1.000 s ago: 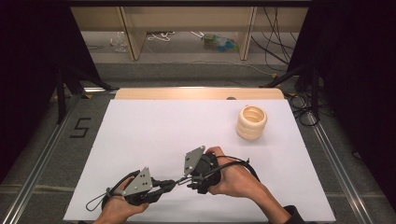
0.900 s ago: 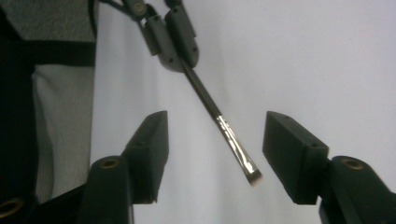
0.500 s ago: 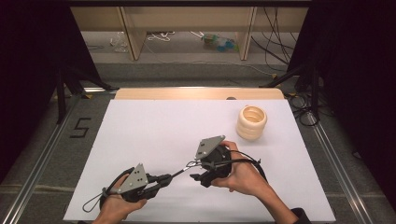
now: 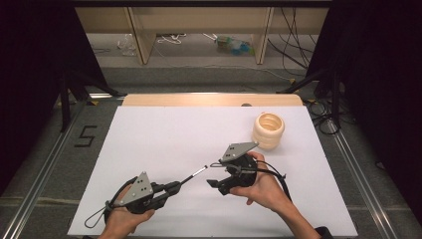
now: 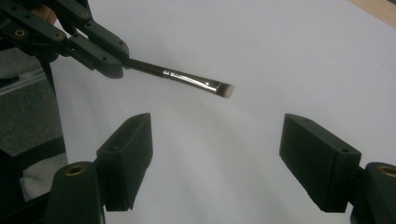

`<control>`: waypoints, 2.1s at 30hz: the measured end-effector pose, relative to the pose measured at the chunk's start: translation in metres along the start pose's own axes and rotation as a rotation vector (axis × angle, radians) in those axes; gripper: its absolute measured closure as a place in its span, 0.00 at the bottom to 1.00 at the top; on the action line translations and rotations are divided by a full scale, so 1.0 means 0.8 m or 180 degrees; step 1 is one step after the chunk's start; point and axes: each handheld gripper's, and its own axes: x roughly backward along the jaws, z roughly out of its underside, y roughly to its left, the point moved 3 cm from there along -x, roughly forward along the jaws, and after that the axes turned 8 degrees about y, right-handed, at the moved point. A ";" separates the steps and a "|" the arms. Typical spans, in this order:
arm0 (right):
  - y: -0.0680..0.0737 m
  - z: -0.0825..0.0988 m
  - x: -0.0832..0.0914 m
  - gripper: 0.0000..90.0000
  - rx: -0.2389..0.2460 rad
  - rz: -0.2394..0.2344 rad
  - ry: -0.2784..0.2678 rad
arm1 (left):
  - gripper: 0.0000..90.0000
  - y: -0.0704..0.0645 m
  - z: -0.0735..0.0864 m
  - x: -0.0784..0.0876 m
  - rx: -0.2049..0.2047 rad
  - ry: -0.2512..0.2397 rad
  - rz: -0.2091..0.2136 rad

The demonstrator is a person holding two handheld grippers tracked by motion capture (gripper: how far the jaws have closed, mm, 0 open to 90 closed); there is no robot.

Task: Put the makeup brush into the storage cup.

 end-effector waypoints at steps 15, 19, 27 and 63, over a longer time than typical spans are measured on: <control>0.000 0.008 -0.014 0.25 -0.0325 -0.0349 -0.0314 | 0.93 0.001 -0.005 0.006 0.0042 -0.0188 -0.0078; 0.002 0.007 -0.015 0.23 -0.0355 -0.0422 -0.0417 | 0.93 -0.001 -0.007 0.006 0.0071 -0.0260 -0.0095; 0.008 0.002 -0.018 0.19 -0.0382 -0.0617 -0.0604 | 0.93 -0.005 -0.010 0.007 0.0064 -0.0306 -0.0108; 0.022 -0.005 -0.035 0.33 -0.0769 -0.0993 -0.1047 | 0.93 -0.018 -0.017 0.003 -0.0027 -0.0455 -0.0113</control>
